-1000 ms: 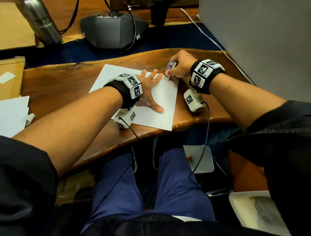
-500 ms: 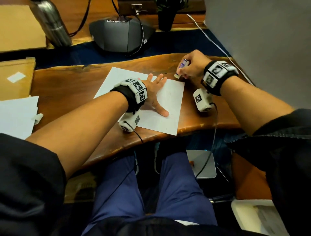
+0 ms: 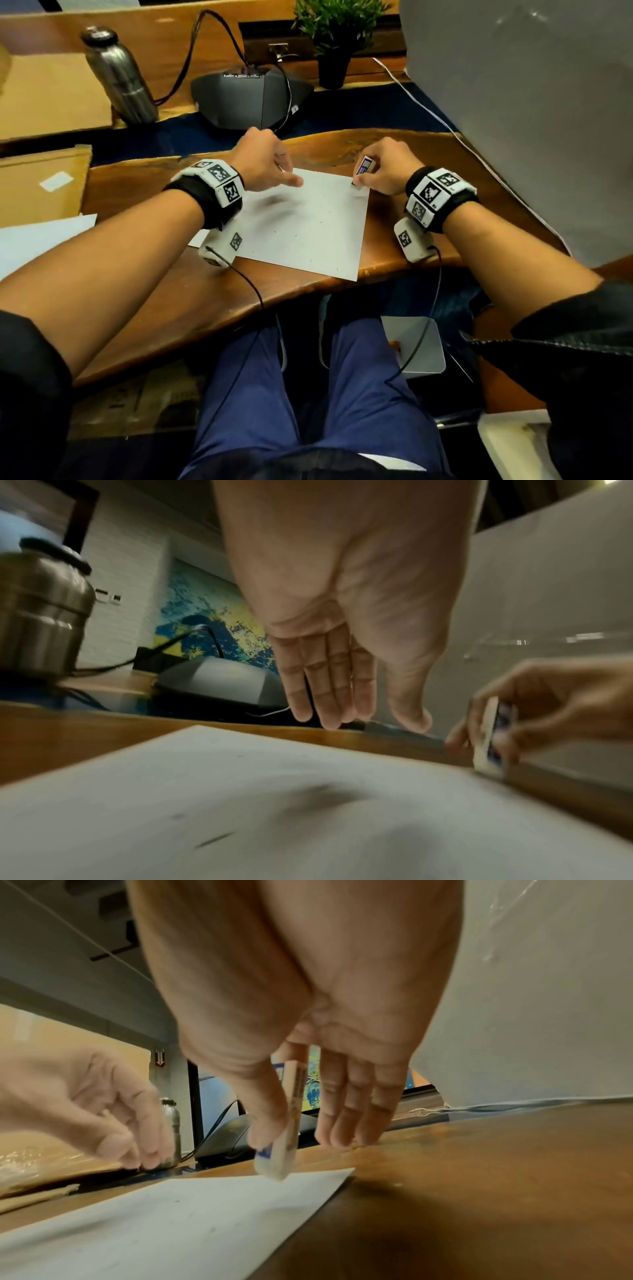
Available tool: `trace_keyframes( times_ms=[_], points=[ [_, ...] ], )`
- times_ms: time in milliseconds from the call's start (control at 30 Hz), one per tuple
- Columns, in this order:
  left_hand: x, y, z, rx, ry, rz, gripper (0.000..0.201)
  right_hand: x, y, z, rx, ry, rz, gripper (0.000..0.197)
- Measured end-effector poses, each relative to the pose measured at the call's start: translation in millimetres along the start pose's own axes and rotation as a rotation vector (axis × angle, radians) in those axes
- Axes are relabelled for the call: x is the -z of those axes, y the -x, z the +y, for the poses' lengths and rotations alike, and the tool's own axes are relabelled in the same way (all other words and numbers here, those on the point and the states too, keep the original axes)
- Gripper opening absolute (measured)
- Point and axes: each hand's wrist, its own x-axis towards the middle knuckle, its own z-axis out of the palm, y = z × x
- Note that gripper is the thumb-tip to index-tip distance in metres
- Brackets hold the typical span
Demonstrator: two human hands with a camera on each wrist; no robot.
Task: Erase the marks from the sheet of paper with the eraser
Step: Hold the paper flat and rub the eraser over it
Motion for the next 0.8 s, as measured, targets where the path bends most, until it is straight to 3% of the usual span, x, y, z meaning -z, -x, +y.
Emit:
trace_keyframes(
  times_ms=[167,367,467,567,800],
  points=[
    [-32.9,1.3,20.8,0.006,-0.066,-0.144,0.077,-7.5,-16.3,-13.4,-0.063,-0.121,0.015,0.042],
    [-58.1,-10.9,41.3,0.038,-0.258,-0.338,0.110,-21.4,-34.2,-12.3,-0.142,-0.186,-0.041,0.033],
    [-64.1,-14.5,38.4,0.066,-0.277,-0.352,0.114,-19.6,-39.6,-11.6,-0.182,-0.206,-0.077,0.032],
    [-65.0,-15.0,39.1,0.059,-0.290,-0.343,0.115,-14.3,-40.8,-13.6,-0.138,-0.151,-0.147,0.023],
    [-63.6,-12.8,40.9,0.068,-0.302,-0.355,0.115,-12.9,-42.5,-10.0,-0.083,-0.112,-0.196,0.026]
  ],
)
